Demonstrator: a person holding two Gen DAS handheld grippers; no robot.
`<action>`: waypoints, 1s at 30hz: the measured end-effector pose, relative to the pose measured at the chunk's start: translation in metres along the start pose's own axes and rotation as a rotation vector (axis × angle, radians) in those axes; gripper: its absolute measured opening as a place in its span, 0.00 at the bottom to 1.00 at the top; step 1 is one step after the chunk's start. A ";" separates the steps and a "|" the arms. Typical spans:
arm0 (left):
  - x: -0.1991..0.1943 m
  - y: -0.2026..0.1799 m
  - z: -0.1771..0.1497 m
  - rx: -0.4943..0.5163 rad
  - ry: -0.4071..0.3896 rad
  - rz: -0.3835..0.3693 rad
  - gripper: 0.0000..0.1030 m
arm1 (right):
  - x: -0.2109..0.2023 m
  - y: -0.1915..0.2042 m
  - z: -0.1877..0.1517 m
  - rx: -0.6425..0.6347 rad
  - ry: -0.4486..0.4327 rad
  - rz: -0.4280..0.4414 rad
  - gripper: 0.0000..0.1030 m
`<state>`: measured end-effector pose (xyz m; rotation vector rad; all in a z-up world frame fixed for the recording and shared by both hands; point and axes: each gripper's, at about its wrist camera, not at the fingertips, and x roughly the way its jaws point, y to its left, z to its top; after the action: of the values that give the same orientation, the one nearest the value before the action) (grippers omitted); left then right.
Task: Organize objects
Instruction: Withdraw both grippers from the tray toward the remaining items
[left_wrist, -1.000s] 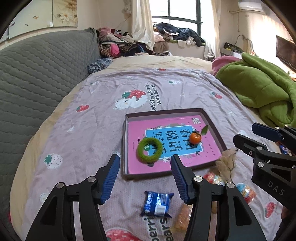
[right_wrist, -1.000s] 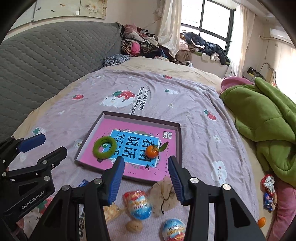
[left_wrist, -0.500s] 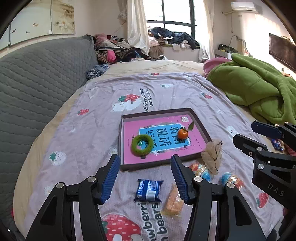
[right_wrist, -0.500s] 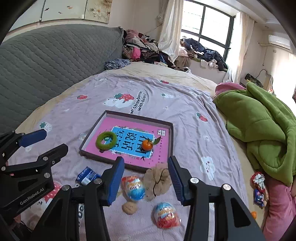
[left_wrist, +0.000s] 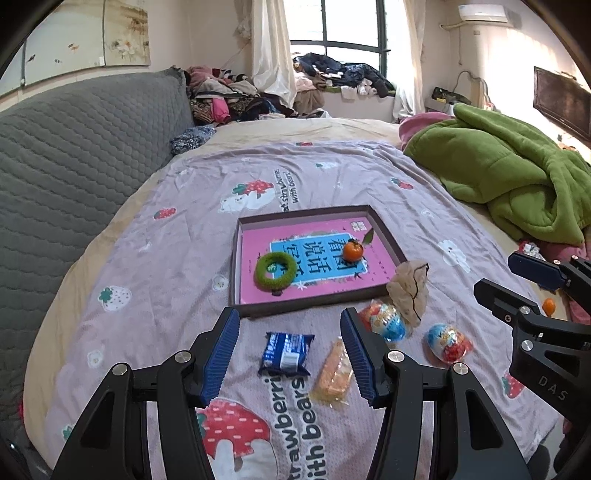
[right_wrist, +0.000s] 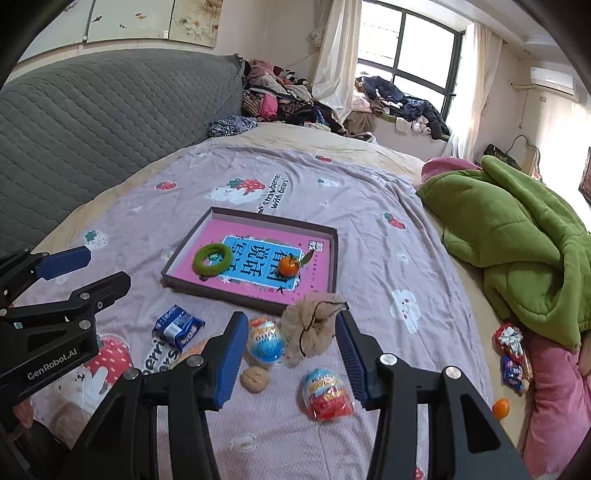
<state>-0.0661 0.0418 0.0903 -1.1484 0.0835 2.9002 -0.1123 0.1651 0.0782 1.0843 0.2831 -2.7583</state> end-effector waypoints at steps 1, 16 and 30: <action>0.000 0.000 -0.002 0.000 0.001 0.000 0.57 | -0.001 0.000 -0.002 -0.001 0.001 0.000 0.48; -0.004 -0.009 -0.030 0.009 0.017 -0.007 0.57 | -0.012 -0.008 -0.036 0.017 0.011 0.000 0.48; 0.005 -0.021 -0.054 0.034 0.019 -0.040 0.57 | 0.000 -0.016 -0.066 0.024 0.047 -0.004 0.48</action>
<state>-0.0316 0.0591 0.0466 -1.1590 0.1083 2.8416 -0.0726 0.1964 0.0332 1.1570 0.2587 -2.7491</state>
